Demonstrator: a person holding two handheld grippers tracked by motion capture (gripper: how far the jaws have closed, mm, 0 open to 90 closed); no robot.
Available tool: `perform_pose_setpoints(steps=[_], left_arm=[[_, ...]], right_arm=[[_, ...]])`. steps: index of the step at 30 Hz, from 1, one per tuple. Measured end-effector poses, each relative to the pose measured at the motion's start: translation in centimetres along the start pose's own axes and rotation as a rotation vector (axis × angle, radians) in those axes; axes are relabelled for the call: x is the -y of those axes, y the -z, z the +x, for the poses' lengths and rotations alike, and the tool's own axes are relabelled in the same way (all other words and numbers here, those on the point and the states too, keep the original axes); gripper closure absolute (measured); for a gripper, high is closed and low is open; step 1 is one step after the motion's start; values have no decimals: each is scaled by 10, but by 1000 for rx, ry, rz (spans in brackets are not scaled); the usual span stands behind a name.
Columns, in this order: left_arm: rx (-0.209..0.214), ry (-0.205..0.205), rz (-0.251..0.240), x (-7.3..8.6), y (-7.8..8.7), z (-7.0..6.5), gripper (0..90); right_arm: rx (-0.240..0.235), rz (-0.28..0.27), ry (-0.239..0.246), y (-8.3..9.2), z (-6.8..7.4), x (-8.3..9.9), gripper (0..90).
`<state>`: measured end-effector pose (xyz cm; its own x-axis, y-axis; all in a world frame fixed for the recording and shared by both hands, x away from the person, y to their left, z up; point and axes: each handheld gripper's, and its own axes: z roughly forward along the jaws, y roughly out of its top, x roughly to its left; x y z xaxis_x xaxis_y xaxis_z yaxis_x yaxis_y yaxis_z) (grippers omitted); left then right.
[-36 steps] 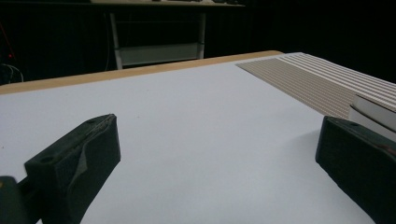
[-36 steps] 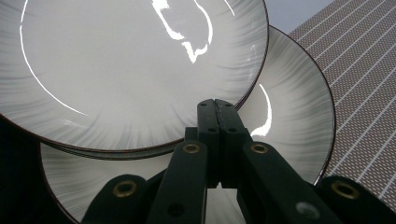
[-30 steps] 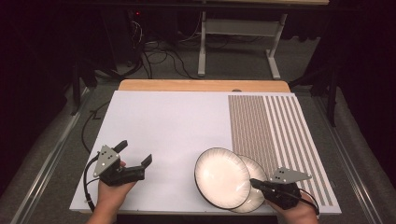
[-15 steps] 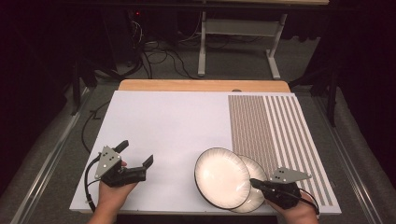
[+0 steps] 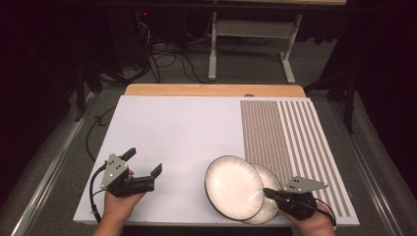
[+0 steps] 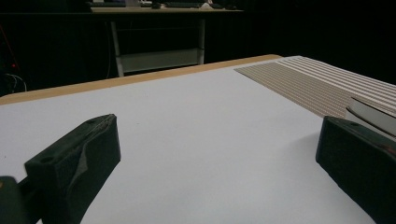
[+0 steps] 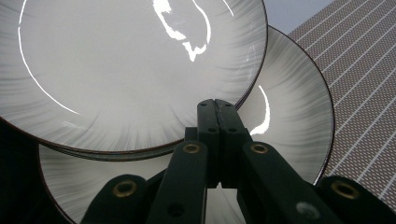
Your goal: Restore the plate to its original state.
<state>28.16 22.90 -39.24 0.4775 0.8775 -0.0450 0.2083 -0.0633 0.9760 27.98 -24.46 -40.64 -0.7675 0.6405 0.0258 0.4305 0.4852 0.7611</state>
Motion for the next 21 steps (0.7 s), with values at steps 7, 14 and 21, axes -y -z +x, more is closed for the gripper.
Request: perform_pose_setpoints(steps=[7, 14, 21], left_arm=[[3, -3, 0, 0, 0, 0, 7], [7, -6, 4, 0, 0, 0, 7], [10, -7, 5, 0, 0, 0, 7]], right_arm=[[4, 0, 2, 0, 0, 0, 900], [8, -3, -3, 2, -1, 0, 900], [9, -2, 1, 2, 0, 0, 900]])
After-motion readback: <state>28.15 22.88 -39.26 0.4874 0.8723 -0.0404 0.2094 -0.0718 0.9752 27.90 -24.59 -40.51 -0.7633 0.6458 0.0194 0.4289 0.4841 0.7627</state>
